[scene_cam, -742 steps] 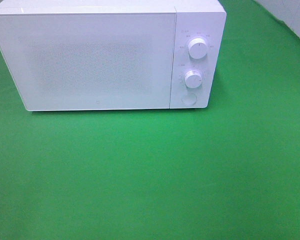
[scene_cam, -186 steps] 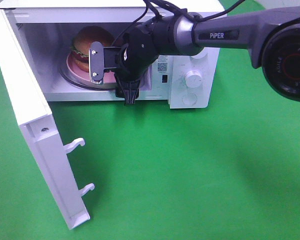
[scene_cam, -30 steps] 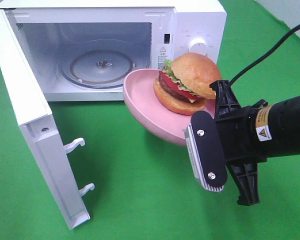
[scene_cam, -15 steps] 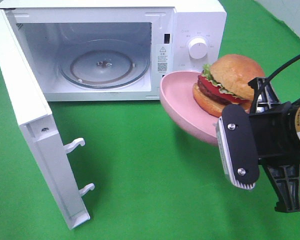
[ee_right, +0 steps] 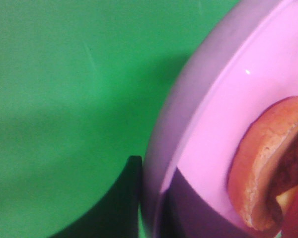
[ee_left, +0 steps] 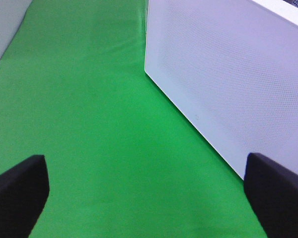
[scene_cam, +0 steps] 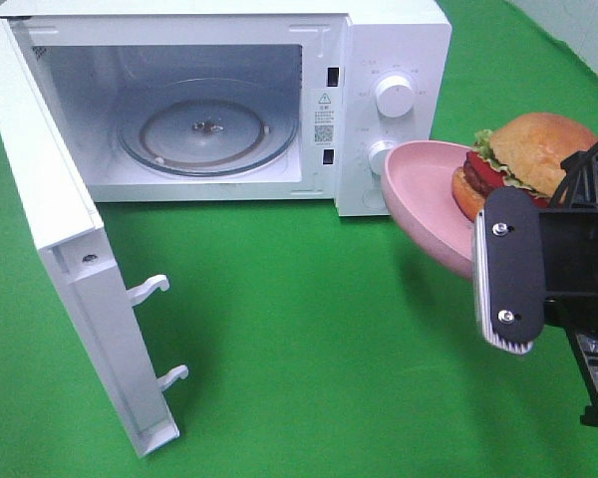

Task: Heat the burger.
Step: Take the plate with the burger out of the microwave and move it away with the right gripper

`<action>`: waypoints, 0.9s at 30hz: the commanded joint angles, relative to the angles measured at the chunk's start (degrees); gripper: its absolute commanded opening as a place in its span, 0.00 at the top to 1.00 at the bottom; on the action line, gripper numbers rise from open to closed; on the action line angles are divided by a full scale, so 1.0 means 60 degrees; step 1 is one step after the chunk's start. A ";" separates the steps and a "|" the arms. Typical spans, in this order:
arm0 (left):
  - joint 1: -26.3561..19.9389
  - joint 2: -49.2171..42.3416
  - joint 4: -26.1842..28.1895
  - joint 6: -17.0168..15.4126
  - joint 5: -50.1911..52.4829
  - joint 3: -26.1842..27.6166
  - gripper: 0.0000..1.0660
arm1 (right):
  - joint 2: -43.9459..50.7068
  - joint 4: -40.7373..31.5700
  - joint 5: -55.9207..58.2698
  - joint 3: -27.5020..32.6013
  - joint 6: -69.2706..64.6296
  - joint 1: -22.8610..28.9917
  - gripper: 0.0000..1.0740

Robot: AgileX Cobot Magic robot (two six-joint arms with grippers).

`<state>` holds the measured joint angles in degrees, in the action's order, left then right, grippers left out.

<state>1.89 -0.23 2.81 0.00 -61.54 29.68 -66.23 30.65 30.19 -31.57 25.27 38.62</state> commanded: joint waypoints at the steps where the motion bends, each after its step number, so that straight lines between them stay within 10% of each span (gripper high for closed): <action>1: -0.0029 -0.0057 0.0019 0.0000 0.0057 -0.0029 0.06 | 0.0153 0.0411 0.0010 -0.0048 -0.0420 -0.0067 1.00; 27: -0.0029 -0.0057 0.0019 0.0000 0.0057 -0.0029 0.06 | -0.0210 0.2979 0.3237 -0.0048 -0.4211 -0.0076 0.99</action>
<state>1.89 -0.23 2.81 0.00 -61.54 29.68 -66.58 44.46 46.70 -31.57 0.57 38.56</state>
